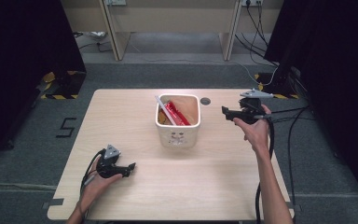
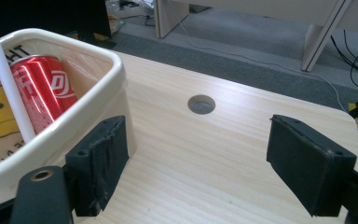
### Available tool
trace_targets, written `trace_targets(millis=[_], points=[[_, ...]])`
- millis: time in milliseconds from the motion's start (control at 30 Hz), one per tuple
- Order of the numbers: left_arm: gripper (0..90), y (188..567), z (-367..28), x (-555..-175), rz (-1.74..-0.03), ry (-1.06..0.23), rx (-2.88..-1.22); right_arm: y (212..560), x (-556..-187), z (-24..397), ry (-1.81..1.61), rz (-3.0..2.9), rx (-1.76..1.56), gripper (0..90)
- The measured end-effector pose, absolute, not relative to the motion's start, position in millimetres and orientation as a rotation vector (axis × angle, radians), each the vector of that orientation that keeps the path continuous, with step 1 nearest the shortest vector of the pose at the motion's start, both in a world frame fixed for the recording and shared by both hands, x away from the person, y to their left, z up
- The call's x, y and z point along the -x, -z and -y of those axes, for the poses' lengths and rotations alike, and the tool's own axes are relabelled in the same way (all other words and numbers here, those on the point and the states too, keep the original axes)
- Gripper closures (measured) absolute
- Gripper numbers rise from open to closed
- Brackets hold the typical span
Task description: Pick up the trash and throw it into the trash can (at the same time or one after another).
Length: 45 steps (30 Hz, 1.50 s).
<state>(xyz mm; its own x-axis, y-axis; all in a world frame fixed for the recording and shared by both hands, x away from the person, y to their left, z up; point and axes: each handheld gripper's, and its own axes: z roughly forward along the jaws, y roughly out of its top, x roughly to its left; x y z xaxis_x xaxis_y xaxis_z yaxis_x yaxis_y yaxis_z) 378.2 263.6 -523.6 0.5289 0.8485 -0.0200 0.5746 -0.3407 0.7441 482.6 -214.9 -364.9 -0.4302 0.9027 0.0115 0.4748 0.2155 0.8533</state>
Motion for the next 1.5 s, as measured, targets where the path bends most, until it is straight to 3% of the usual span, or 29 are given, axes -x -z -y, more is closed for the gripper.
trace_targets(millis=[900, 1500], points=[[13.6, 524, -263, -378, -1.153, -0.489, -2.051, 394, -450, 249, -1.088, -1.971, -1.285, 20.6], [13.6, 524, -263, -378, -1.153, -0.489, -2.051, 420, -434, 246, -1.043, -2.015, -1.267, 20.5]])
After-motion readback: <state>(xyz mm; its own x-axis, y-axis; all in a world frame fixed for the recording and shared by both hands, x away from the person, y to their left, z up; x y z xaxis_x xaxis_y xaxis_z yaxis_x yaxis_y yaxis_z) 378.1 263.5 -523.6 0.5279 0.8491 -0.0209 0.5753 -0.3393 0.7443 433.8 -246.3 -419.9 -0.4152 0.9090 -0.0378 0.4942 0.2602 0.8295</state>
